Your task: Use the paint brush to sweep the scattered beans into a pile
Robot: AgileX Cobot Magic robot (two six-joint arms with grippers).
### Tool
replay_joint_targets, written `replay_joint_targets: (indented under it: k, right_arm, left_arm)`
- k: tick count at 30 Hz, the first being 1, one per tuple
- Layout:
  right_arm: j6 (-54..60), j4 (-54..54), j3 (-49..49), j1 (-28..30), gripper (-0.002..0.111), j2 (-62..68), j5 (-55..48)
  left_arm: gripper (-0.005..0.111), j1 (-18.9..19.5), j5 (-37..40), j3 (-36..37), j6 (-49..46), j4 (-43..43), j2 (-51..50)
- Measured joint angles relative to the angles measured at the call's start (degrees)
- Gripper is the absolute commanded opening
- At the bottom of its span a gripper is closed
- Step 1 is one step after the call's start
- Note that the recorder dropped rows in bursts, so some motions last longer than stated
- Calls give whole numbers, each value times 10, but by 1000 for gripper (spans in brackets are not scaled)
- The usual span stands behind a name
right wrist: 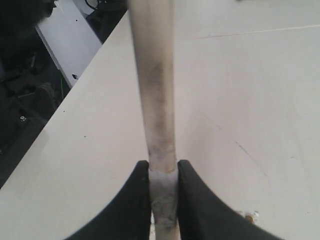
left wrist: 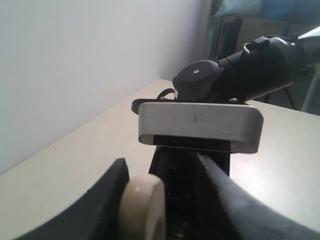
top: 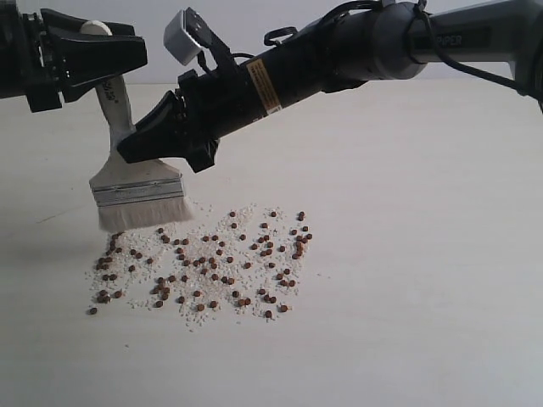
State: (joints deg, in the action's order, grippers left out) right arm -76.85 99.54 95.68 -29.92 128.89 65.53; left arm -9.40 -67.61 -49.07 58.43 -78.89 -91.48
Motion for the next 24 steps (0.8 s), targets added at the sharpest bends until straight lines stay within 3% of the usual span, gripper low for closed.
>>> replay_joint_targets:
  k: [3,12,19,24]
  right_arm:
    - [5,-1,0,0,0,0,1]
    - [19,-1,0,0,1,0,5]
    - [23,-12,0,0,28,0,22]
    - [23,-70,0,0,39,0,36]
  left_arm:
    - [0,0,1,0,-10,0,0]
    - [0,1,-13,0,-44,-1,0]
    - [0,1,-27,0,-47,-1,0]
    - [0,1,-25,0,-63,-17,-1]
